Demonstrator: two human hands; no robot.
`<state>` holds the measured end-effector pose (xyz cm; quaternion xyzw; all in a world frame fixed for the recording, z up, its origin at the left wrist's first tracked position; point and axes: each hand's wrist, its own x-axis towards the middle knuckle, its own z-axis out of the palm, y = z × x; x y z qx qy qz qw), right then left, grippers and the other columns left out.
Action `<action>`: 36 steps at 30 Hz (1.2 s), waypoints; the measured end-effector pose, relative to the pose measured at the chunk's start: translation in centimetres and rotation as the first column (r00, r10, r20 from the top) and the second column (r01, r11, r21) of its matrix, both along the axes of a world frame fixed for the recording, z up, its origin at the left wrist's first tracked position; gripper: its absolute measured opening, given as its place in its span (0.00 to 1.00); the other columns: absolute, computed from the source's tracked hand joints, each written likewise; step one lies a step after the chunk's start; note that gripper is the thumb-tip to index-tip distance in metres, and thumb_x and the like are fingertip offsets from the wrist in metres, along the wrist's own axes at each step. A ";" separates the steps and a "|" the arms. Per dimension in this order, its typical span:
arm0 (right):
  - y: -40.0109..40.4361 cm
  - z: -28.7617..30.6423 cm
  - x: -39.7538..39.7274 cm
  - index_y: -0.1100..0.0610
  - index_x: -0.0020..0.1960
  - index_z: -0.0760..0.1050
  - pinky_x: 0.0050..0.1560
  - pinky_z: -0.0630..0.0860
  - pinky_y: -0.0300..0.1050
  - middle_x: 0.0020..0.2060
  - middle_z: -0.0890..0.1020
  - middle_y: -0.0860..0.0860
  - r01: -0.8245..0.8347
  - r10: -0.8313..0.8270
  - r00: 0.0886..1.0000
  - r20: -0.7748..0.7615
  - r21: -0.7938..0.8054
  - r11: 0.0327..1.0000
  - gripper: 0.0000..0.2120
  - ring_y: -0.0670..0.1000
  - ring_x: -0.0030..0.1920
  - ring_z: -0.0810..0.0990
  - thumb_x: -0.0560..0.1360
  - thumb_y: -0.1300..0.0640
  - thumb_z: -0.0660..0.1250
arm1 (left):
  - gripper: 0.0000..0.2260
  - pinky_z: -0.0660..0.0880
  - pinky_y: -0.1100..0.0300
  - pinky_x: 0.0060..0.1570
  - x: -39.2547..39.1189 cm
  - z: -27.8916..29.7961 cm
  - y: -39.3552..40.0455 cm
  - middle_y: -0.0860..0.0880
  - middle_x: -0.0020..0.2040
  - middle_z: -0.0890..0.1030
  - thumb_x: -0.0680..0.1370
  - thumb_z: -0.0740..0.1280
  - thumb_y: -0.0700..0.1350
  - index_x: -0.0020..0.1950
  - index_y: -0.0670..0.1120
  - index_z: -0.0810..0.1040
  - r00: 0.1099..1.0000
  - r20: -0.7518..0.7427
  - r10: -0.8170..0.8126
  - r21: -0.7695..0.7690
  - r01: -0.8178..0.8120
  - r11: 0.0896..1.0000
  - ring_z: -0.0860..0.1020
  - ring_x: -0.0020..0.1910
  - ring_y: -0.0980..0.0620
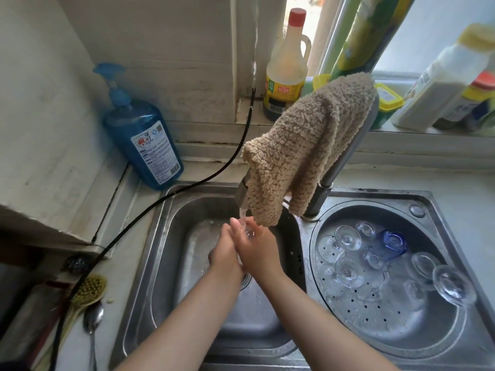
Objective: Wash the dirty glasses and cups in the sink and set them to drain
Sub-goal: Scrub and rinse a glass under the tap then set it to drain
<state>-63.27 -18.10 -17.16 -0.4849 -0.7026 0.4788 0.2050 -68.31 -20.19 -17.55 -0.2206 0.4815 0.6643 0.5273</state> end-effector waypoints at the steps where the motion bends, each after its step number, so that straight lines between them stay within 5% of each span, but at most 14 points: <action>1: 0.0 0.3 -0.2 0.58 0.49 0.79 0.46 0.74 0.46 0.42 0.82 0.54 0.007 -0.004 0.999 0.034 -0.084 0.996 0.16 0.51 0.45 0.79 0.77 0.46 0.62 | 0.16 0.75 0.56 0.51 -0.1 -1.0 -0.3 0.46 0.51 0.80 0.77 0.68 0.54 0.52 0.42 0.76 0.989 -0.134 -0.057 -0.133 0.039 0.990 0.79 0.46 0.51; 3: 0.4 1.2 -0.2 0.57 0.51 0.77 0.46 0.77 0.49 0.45 0.81 0.54 0.032 -0.023 0.999 0.028 -0.398 0.917 0.14 0.54 0.46 0.80 0.79 0.48 0.60 | 0.20 0.79 0.50 0.50 -0.4 -1.7 -1.4 0.43 0.49 0.82 0.74 0.69 0.57 0.51 0.39 0.78 0.894 -0.435 -0.108 -0.361 -0.063 0.931 0.81 0.48 0.44; 5: 1.1 2.0 0.3 0.57 0.51 0.77 0.44 0.80 0.50 0.47 0.80 0.55 0.057 -0.166 0.984 -0.068 -0.758 0.650 0.14 0.54 0.46 0.80 0.79 0.47 0.61 | 0.26 0.79 0.48 0.48 -0.5 -1.4 -1.8 0.40 0.48 0.82 0.69 0.68 0.64 0.48 0.41 0.76 0.704 -0.666 -0.246 -0.412 -0.071 0.909 0.81 0.47 0.41; 7: 1.5 2.0 1.0 0.58 0.50 0.77 0.45 0.78 0.48 0.45 0.81 0.55 -0.036 -0.287 0.940 -0.185 -0.889 0.456 0.17 0.54 0.45 0.80 0.79 0.45 0.58 | 0.24 0.77 0.45 0.45 -0.1 -0.4 -1.9 0.44 0.42 0.78 0.65 0.64 0.69 0.41 0.49 0.68 0.471 -0.797 -0.378 -0.410 0.038 0.912 0.78 0.44 0.42; 10: 1.3 1.7 1.0 0.58 0.54 0.76 0.43 0.77 0.46 0.42 0.82 0.55 -0.034 -0.391 0.898 -0.201 -0.919 0.393 0.20 0.53 0.43 0.81 0.79 0.42 0.56 | 0.22 0.68 0.51 0.38 -0.5 0.1 -1.8 0.50 0.34 0.69 0.62 0.62 0.67 0.34 0.50 0.60 0.228 -0.888 -0.399 -0.388 0.091 0.917 0.70 0.38 0.46; 12: 0.6 1.3 0.4 0.60 0.59 0.73 0.47 0.77 0.47 0.48 0.81 0.57 0.027 -0.338 0.924 -0.178 -0.853 0.522 0.20 0.56 0.49 0.80 0.78 0.45 0.60 | 0.24 0.70 0.49 0.38 -0.5 0.6 -1.7 0.48 0.35 0.71 0.60 0.63 0.67 0.35 0.48 0.61 0.348 -0.878 -0.328 -0.332 0.051 0.942 0.71 0.37 0.46; 15: -0.8 0.9 0.7 0.61 0.54 0.75 0.43 0.75 0.38 0.49 0.82 0.58 0.163 -0.208 0.973 -0.096 -0.353 0.921 0.15 0.54 0.48 0.80 0.80 0.51 0.56 | 0.37 0.77 0.50 0.37 -0.2 0.8 -1.3 0.39 0.44 0.79 0.55 0.70 0.70 0.46 0.41 0.71 0.654 -0.735 -0.176 -0.230 0.003 0.973 0.78 0.39 0.46; 17: -1.4 0.3 1.2 0.58 0.48 0.75 0.40 0.74 0.43 0.41 0.81 0.53 0.101 -0.116 0.986 -0.118 -0.126 0.987 0.21 0.51 0.42 0.79 0.79 0.42 0.54 | 0.43 0.74 0.59 0.31 -0.5 0.6 -1.5 0.35 0.47 0.80 0.56 0.74 0.68 0.53 0.32 0.74 0.772 -0.622 -0.133 -0.155 0.045 0.987 0.78 0.38 0.47; 19: -1.6 -0.5 1.8 0.53 0.49 0.73 0.44 0.75 0.49 0.40 0.79 0.49 0.003 -0.004 0.996 -0.092 -0.006 1.000 0.26 0.49 0.42 0.79 0.75 0.33 0.49 | 0.35 0.75 0.62 0.28 -0.7 0.3 -2.1 0.34 0.50 0.81 0.64 0.77 0.60 0.55 0.31 0.76 0.816 -0.557 -0.153 -0.126 0.099 0.987 0.81 0.41 0.45; 23: -2.7 0.3 3.0 0.43 0.58 0.72 0.55 0.76 0.39 0.54 0.80 0.44 -0.017 -0.099 0.941 -0.324 -0.335 0.942 0.24 0.42 0.56 0.78 0.73 0.29 0.54 | 0.40 0.79 0.49 0.49 -0.4 0.0 -3.6 0.37 0.51 0.83 0.58 0.75 0.67 0.57 0.38 0.79 0.800 -0.557 -0.225 -0.110 0.198 0.974 0.83 0.49 0.41; 25: -3.5 0.7 3.7 0.47 0.61 0.72 0.53 0.79 0.45 0.57 0.80 0.50 -0.062 -0.277 0.884 -0.376 -0.683 0.728 0.25 0.50 0.57 0.80 0.72 0.32 0.60 | 0.40 0.79 0.47 0.52 0.2 0.4 -4.2 0.38 0.51 0.83 0.58 0.74 0.68 0.59 0.40 0.78 0.797 -0.552 -0.244 -0.103 0.226 0.969 0.83 0.49 0.41; 28: -4.2 1.1 5.2 0.54 0.61 0.73 0.54 0.79 0.50 0.53 0.83 0.55 -0.133 -0.358 0.861 -0.361 -0.839 0.527 0.23 0.56 0.52 0.83 0.74 0.38 0.63 | 0.43 0.79 0.46 0.52 0.8 0.3 -5.0 0.42 0.51 0.84 0.57 0.73 0.72 0.61 0.43 0.77 0.758 -0.580 -0.299 -0.149 0.262 0.953 0.83 0.49 0.44; 31: -4.1 0.9 7.1 0.58 0.63 0.72 0.50 0.80 0.49 0.53 0.83 0.57 -0.028 -0.411 0.841 -0.352 -0.788 0.615 0.27 0.57 0.52 0.83 0.72 0.41 0.66 | 0.26 0.78 0.56 0.44 1.3 0.8 -5.4 0.49 0.48 0.84 0.67 0.68 0.68 0.54 0.50 0.78 0.654 -0.613 -0.443 -0.142 0.460 0.876 0.83 0.46 0.51; 36: -3.4 1.8 12.2 0.55 0.56 0.73 0.41 0.81 0.48 0.55 0.79 0.56 0.254 -0.472 0.841 -0.264 -0.576 0.777 0.21 0.53 0.47 0.83 0.67 0.50 0.73 | 0.21 0.73 0.53 0.61 3.2 1.2 -4.8 0.54 0.57 0.81 0.72 0.61 0.63 0.59 0.53 0.78 0.440 -0.576 -0.689 -0.135 0.780 0.611 0.78 0.58 0.54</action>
